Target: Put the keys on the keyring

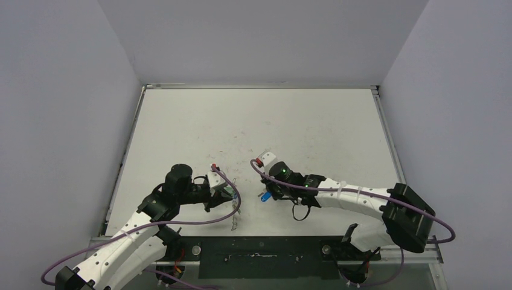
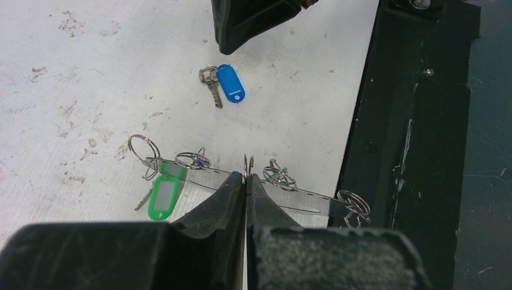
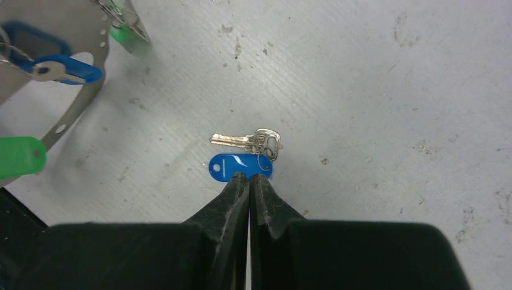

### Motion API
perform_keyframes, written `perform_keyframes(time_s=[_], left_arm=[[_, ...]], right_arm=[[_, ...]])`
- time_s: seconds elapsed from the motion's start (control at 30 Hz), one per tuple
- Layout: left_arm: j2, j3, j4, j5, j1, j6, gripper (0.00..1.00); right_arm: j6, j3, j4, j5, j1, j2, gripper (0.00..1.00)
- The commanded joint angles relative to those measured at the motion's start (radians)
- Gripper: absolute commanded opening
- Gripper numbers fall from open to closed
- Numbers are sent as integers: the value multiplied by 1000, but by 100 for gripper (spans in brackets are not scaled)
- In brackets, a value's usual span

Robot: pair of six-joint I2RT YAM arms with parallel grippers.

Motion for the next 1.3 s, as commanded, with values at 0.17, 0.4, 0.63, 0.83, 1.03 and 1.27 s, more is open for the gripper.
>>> perform_keyframes(time_s=[0.17,0.4,0.63,0.83,1.03,1.27], left_arm=[[-3,58,11,-8,-4,15,0],[-3,58,11,-7,-4,14,0],[-1,58,12,-7,-5,16,0],[0,60,11,-6,-5,17,0],[-1,60,10,-5,-5,16,0],[0,60,10,-6,-4,16,0]], right_arm=[[-31,-9,-24,7,-3,-103,16],[-50,100,-84,79,6,84,36],[-46,125,-69,98,13,171,33],[-48,119,-35,94,12,195,34],[-48,134,-55,132,13,229,2],[-51,107,-66,150,11,137,0]])
